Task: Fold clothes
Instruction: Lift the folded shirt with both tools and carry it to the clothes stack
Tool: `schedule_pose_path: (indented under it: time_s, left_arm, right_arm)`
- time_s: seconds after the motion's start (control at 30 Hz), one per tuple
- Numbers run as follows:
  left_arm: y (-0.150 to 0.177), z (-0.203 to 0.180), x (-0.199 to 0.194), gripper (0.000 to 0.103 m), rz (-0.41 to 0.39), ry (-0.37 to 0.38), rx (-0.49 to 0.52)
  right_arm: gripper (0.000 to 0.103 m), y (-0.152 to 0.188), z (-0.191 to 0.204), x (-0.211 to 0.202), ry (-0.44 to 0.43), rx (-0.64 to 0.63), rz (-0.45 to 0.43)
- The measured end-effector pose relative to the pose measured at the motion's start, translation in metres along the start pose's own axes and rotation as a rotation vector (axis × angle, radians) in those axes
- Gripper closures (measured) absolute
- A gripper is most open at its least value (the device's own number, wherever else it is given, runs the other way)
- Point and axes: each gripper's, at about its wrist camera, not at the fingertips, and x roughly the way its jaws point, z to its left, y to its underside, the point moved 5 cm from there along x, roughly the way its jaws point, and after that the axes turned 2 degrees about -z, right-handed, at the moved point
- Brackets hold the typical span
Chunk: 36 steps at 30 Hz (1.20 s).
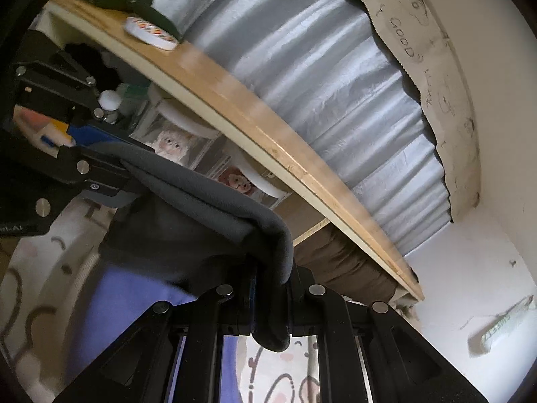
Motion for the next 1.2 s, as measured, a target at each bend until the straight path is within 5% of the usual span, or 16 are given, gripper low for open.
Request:
schedule_pose_path:
  time_s: [0.4, 0.63, 0.73, 0.77, 0.8, 0.87, 1.0, 1.1, 1.2]
  left_arm:
    - [0.089, -0.142, 0.013, 0.091, 0.208, 0.148, 0.240]
    - [0.108, -0.168, 0.015, 0.086, 0.271, 0.164, 0.291]
    - [0.110, -0.169, 0.010, 0.068, 0.304, 0.212, 0.267]
    - [0.110, -0.169, 0.007, 0.063, 0.315, 0.235, 0.251]
    - [0.110, -0.168, 0.001, 0.057, 0.326, 0.267, 0.224]
    - [0.106, -0.162, -0.011, 0.055, 0.341, 0.316, 0.174]
    - [0.086, -0.134, -0.022, 0.055, 0.325, 0.316, 0.109]
    - [0.064, -0.107, -0.021, 0.055, 0.293, 0.274, 0.077]
    - [0.037, -0.077, 0.001, 0.055, 0.277, 0.244, 0.027]
  right_arm:
    - [0.091, 0.149, 0.079, -0.035, -0.048, -0.370, 0.125]
    - [0.091, 0.199, 0.093, -0.032, -0.013, -0.379, 0.146]
    - [0.090, 0.219, 0.089, -0.031, -0.007, -0.292, 0.211]
    - [0.082, 0.227, 0.086, -0.033, -0.015, -0.243, 0.239]
    - [0.057, 0.233, 0.083, -0.036, -0.019, -0.193, 0.261]
    - [0.032, 0.244, 0.075, -0.048, -0.014, -0.059, 0.266]
    - [0.032, 0.252, 0.041, -0.073, -0.008, 0.337, 0.231]
    - [0.033, 0.235, 0.014, -0.096, -0.047, 0.694, 0.093]
    - [0.033, 0.206, 0.009, -0.099, -0.105, 0.830, -0.008]
